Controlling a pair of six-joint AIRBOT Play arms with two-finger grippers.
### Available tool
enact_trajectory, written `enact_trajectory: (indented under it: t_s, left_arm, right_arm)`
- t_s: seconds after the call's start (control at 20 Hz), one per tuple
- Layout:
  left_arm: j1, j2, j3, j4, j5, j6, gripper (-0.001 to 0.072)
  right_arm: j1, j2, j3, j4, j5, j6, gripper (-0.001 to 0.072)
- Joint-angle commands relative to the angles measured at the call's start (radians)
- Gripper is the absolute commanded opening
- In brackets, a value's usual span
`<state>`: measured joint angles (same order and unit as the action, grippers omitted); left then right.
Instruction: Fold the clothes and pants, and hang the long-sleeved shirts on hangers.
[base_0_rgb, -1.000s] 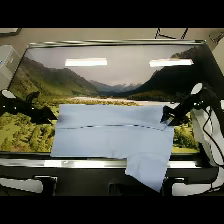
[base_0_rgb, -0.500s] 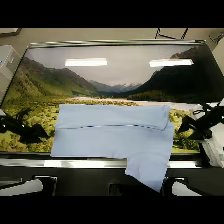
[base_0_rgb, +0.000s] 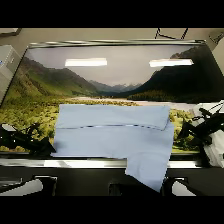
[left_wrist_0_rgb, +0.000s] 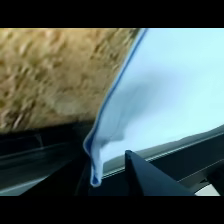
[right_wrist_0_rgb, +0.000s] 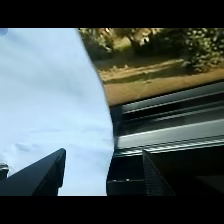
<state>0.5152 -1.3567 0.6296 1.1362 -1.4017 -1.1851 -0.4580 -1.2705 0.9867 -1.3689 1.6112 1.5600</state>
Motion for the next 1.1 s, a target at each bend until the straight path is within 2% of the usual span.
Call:
enact_trajectory:
  t_s: [0.0,0.05,0.1,0.15,0.45,0.65,0.85,0.9,0.95,1.0,1.05]
  left_arm:
    - [-0.001,0.002,-0.019,-0.053,0.046,0.007,0.0241]
    - [-0.002,0.002,-0.025,-0.052,0.033,0.008,0.0160]
    - [-0.001,0.002,-0.030,-0.050,0.020,0.010,0.0046]
    - [0.000,0.003,-0.030,-0.052,0.005,0.021,0.0023]
    - [0.003,0.018,-0.030,-0.048,-0.008,0.037,0.0023]
    - [0.003,0.018,-0.030,-0.048,-0.015,0.037,0.0023]
    - [0.003,0.018,-0.030,-0.048,-0.021,0.037,0.0023]
    - [0.003,0.018,-0.030,-0.048,-0.023,0.037,0.0023]
    - [0.003,0.018,-0.030,-0.048,-0.024,0.037,0.0023]
    - [0.003,0.018,-0.029,-0.048,-0.027,0.037,0.0023]
    - [0.003,0.019,-0.026,-0.048,-0.032,0.037,0.0023]
  right_arm:
    - [0.000,0.009,-0.022,0.004,0.011,-0.002,0.0576]
    - [0.000,0.024,-0.054,0.003,0.005,-0.005,0.0576]
    - [0.000,0.045,-0.105,0.003,-0.010,-0.011,0.0578]
    - [0.000,0.068,-0.167,0.005,-0.023,-0.015,0.0579]
    - [0.000,0.126,-0.475,0.112,-0.105,-0.085,0.0618]
    - [0.000,0.126,-0.513,0.136,-0.148,-0.087,0.0612]
    - [0.000,0.126,-0.545,0.179,-0.130,-0.072,0.0565]
    - [0.000,0.126,-0.563,0.190,-0.120,-0.077,0.0526]
    - [0.000,0.126,-0.563,0.195,-0.116,-0.077,0.0355]
    - [0.000,0.129,-0.560,0.199,-0.110,-0.079,0.0135]
    - [0.000,0.133,-0.548,0.207,-0.099,-0.079,0.0044]
